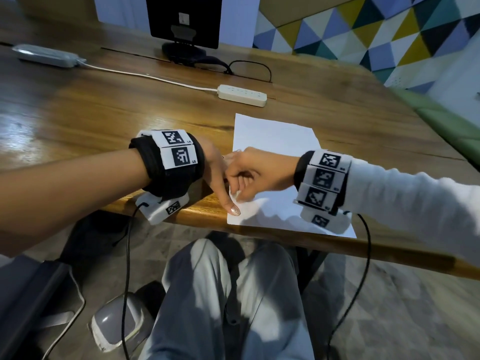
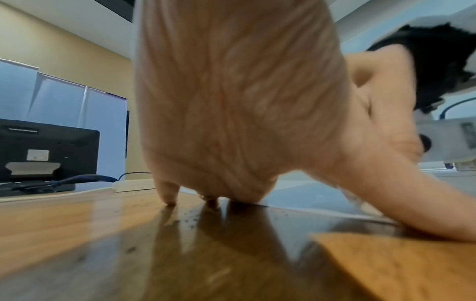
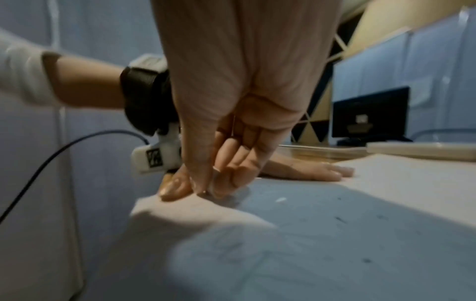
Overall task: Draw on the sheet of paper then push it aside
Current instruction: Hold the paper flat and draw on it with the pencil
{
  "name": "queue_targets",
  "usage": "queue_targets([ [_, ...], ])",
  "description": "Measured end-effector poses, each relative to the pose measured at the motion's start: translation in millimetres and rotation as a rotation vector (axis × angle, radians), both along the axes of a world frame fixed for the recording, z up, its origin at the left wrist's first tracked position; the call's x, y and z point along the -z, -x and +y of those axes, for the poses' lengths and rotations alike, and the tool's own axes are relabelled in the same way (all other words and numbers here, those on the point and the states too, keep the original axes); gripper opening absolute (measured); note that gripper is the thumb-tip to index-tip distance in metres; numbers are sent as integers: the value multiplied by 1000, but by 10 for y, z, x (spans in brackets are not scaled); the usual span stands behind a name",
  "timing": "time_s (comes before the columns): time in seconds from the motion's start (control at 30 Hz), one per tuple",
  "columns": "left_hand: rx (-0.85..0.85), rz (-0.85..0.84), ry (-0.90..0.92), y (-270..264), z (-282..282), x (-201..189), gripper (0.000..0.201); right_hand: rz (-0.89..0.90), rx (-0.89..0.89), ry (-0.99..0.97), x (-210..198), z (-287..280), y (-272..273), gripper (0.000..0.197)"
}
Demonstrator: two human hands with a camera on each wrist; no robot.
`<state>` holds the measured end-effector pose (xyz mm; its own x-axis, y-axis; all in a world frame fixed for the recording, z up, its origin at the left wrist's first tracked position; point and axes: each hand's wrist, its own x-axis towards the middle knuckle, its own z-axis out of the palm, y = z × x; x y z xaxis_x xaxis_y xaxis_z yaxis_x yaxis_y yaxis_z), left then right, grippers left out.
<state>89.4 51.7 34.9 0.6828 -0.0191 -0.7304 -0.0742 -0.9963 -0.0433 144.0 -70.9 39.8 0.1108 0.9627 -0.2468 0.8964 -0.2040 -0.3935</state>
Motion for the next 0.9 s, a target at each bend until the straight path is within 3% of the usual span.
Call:
queue_targets([
  [0.2,-5,-6,-21,3,-7,7,113,-19,44,-103,15,8,-46,9],
  [0.3,-18,-15,9,2,-17,-8,101,-3,10,-84,21,-62,-38,10],
  [0.4,-31,-4,-1,3,-57,-45,104,-15,106,-111,-19,-63,-138,9],
  [0.53,-6,-49,1,55,-121,-120,91,-1,52,10,-15,-87,-106,10],
  [0.63,36,-64,-18,93,-167,-161,100,-5,88,-26,-54,-99,-152,12],
  [0.77,49,-47,3,107,-141,-173,99,7,45,44,-30,-133,-131,9],
  [0.9,114,-63,-16,68,-95,-106,113,34,124,-4,-50,-171,-189,8],
])
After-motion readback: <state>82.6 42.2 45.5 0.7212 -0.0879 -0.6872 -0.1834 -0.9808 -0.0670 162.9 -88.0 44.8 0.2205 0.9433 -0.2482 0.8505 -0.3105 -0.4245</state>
